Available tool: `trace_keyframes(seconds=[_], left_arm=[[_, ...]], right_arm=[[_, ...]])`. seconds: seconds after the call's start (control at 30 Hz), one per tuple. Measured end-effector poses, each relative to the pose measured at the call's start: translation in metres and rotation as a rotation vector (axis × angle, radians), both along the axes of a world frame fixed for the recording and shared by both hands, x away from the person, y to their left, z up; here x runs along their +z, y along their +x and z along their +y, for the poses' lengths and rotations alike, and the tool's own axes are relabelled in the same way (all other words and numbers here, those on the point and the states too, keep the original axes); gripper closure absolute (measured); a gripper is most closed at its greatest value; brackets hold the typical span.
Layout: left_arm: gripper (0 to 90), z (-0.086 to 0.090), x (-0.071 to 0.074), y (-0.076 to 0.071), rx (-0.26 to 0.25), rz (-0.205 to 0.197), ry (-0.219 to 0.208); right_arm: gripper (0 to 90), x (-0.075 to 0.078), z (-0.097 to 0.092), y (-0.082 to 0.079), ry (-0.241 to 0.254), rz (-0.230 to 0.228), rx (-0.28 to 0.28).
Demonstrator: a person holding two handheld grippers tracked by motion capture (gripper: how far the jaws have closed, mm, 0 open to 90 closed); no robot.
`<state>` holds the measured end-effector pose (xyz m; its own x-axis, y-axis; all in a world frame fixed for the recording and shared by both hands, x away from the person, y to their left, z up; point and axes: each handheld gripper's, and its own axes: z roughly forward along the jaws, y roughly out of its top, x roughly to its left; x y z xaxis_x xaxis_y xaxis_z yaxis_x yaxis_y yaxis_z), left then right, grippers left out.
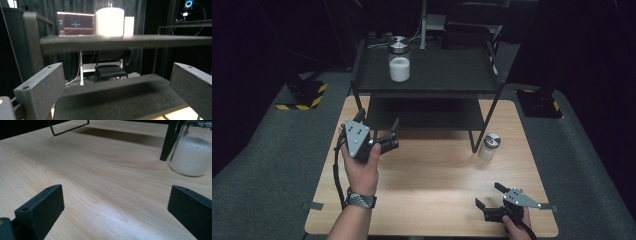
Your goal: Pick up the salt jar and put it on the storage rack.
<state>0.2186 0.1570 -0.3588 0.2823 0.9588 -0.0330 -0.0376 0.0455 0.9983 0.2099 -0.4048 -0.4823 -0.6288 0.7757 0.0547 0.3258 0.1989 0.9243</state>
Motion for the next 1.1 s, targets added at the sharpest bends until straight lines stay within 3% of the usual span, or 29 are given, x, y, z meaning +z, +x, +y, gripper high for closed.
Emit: trace_keyframes(seconds=[0.37,0.63,1.1], left_arm=[[0.4,0.012,-0.040,-0.025,0.017,0.024,-0.020],[0.4,0.017,-0.065,-0.037,-0.003,0.039,-0.023],[0.4,0.025,-0.107,-0.048,0.005,0.173,-0.008]], right_arm=[[0.4,0.000,0.000,-0.001,-0.001,-0.004,-0.002],[0.4,0.000,0.000,-0.002,-0.001,-0.005,-0.004],[0.4,0.000,0.000,-0.001,-0.005,-0.001,-0.001]])
